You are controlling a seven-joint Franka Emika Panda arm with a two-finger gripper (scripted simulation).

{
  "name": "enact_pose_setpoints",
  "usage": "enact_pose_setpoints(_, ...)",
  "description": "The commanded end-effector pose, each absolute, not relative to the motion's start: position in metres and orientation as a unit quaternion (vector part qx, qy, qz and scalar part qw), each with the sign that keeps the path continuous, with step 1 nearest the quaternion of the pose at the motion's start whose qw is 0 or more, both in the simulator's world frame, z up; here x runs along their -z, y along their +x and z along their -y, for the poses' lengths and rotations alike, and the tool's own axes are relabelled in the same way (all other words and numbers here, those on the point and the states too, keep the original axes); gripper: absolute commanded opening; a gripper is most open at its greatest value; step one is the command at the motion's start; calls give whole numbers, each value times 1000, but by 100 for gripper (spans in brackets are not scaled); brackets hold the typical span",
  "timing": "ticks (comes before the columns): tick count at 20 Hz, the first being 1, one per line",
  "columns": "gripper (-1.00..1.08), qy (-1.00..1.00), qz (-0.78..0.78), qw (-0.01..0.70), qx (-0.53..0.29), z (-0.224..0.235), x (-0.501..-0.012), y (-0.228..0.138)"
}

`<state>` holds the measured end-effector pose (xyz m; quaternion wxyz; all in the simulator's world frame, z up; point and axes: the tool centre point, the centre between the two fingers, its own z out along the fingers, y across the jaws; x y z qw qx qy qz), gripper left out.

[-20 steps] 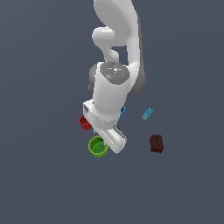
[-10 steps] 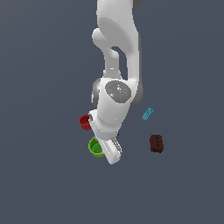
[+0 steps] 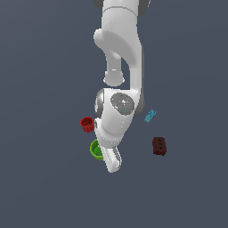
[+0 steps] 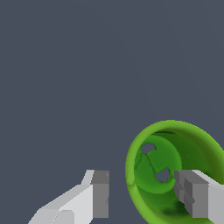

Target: Pick up a designated object from a clutter of objects.

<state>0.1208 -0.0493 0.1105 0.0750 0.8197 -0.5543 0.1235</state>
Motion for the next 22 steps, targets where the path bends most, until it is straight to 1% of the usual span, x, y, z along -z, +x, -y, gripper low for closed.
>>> enact_pose_setpoints(1,28,814,562,75,-127,50,-106,122)
enact_pose_setpoints(10,28,810,568,75,-129,50,-101,123)
enact_pose_setpoints(21,28,809,569,74,-129,58,-73,126)
enact_pose_setpoints(22,-100,809,569,74,-129,58,-73,126)
